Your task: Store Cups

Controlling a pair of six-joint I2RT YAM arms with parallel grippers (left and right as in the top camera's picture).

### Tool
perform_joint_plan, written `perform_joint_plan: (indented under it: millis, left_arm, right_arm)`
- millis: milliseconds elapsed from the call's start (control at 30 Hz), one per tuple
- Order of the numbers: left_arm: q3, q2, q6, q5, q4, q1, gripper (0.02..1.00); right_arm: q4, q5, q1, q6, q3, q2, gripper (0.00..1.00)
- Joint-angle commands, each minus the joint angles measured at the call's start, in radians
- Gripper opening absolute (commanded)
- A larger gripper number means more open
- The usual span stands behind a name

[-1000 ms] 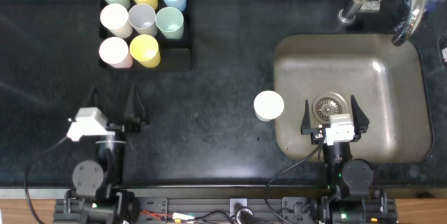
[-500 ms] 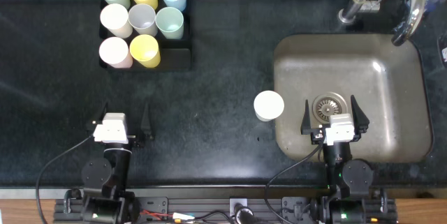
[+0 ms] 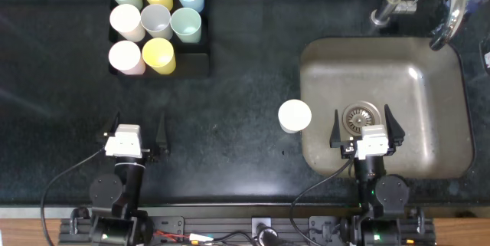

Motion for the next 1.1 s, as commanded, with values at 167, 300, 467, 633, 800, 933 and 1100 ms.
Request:
perform_joint_plan:
  millis: [167,300,467,633,800,933,1100]
  left_arm:
    - [-0.010,-0.012,0.019,0.014,0.004,0.000,0.998]
    - [-0.010,-0.012,0.019,0.014,0.004,0.000,1.000]
    - [-0.010,-0.012,0.019,0.014,0.004,0.000,1.000]
    - [-0.010,-0.012,0.018,0.014,0.004,0.000,1.000]
    - [-0.010,-0.012,0.019,0.014,0.004,0.000,1.000]
    - [-0.010,-0.012,0.019,0.014,0.004,0.000,1.000]
    - [-0.010,-0.012,0.019,0.014,0.004,0.000,1.000]
  right_arm:
    - [0.006,0.008,0.005,0.004,-0.014,-0.006,0.998]
    - [0.006,0.008,0.005,0.004,-0.014,-0.006,0.998]
    - [0.006,0.008,0.005,0.004,-0.014,-0.006,0.998]
    - [0.006,0.008,0.005,0.004,-0.014,-0.006,0.998]
    - [0.008,-0.026,0.007,0.004,-0.014,-0.006,0.996]
    - [0.010,-0.052,0.011,0.011,-0.014,-0.006,0.996]
    - [0.009,-0.027,0.011,0.021,-0.010,-0.006,0.998]
